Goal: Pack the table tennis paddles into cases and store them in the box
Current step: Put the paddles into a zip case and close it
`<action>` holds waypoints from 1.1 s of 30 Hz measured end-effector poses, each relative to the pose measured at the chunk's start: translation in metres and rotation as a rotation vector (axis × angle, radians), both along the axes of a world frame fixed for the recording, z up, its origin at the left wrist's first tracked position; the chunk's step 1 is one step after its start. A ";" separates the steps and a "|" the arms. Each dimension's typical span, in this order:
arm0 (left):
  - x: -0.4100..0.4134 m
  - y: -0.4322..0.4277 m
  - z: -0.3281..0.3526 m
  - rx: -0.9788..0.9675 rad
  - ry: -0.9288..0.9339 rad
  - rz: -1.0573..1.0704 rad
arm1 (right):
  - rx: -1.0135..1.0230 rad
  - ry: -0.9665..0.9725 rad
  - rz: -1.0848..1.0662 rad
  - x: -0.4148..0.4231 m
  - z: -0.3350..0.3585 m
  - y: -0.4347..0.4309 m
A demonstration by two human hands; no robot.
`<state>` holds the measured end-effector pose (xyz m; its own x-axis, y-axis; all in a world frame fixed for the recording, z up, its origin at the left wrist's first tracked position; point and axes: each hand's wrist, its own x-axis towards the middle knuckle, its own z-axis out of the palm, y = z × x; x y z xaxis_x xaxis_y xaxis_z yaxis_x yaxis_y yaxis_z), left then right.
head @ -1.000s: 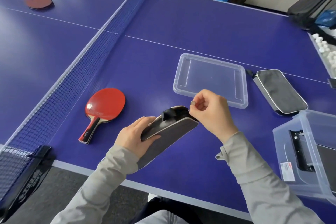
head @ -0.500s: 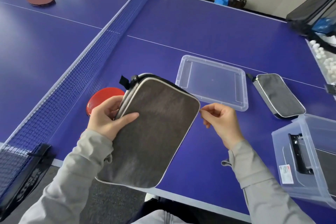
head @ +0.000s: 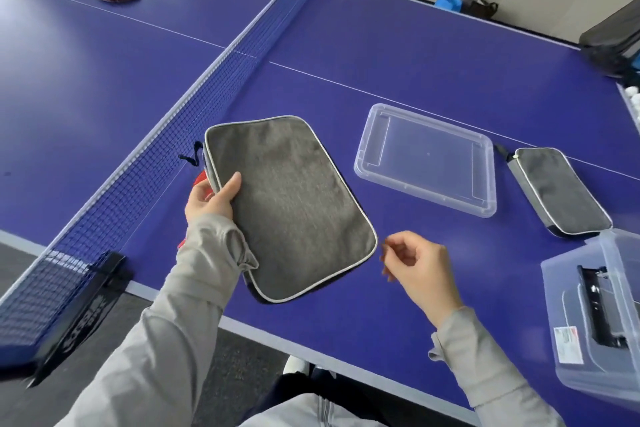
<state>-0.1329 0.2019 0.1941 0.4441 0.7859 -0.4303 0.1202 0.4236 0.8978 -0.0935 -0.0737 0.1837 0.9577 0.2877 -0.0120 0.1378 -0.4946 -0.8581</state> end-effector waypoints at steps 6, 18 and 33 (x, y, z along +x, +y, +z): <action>0.007 -0.018 -0.016 -0.025 0.067 0.228 | -0.031 -0.133 -0.001 -0.026 -0.011 0.010; 0.028 -0.068 -0.019 -0.073 0.018 0.340 | 0.155 -0.077 0.004 -0.088 -0.020 0.048; 0.018 -0.081 -0.059 -0.313 -0.010 -0.474 | 0.683 0.780 -0.053 0.006 0.020 -0.037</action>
<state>-0.1153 0.1206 0.1354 0.7230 0.3350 -0.6043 0.3540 0.5715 0.7403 -0.0879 -0.1108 0.2038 0.7655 0.4240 -0.4840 -0.5840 0.1418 -0.7993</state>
